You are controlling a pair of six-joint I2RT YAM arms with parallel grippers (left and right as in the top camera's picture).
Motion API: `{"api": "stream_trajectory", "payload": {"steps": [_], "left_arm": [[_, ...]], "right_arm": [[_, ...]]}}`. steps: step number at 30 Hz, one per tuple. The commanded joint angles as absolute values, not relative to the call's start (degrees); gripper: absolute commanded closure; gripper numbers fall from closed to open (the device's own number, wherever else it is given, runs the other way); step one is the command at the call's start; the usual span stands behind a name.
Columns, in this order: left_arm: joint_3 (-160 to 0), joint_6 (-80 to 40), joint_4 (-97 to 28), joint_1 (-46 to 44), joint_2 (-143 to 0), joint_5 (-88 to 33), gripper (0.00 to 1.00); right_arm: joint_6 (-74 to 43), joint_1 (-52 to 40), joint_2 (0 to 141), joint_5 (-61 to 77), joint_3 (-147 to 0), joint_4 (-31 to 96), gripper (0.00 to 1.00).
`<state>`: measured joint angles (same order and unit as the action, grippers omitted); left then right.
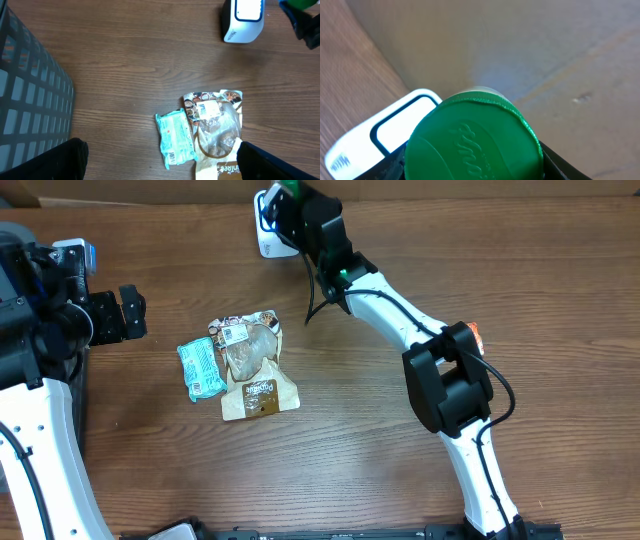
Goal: Scan the item barcode
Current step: 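Hold the jar with the right gripper over the white scanner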
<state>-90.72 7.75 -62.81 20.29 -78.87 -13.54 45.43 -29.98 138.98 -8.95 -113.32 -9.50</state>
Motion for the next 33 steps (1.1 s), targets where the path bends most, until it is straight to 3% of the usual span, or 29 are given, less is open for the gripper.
{"api": "stream_trajectory", "payload": {"steps": [1, 8, 26, 33], "left_arm": [[-91.2, 9.0, -62.8, 20.2, -78.8, -14.2, 0.01], [-91.2, 9.0, -62.8, 20.2, -78.8, -14.2, 0.0], [-91.2, 9.0, -62.8, 20.2, -78.8, -14.2, 0.0], [-91.2, 9.0, -62.8, 20.2, -78.8, -14.2, 0.0]], "right_arm": [[54.8, -29.8, 139.0, -6.8, -114.7, -13.0, 0.54], [61.5, -29.9, 139.4, -6.3, -114.7, -14.3, 0.54], [61.6, -31.5, 139.0, -5.9, -114.7, -13.6, 0.54], [52.8, -32.8, 135.2, -4.7, -114.7, -11.8, 0.53]]}}
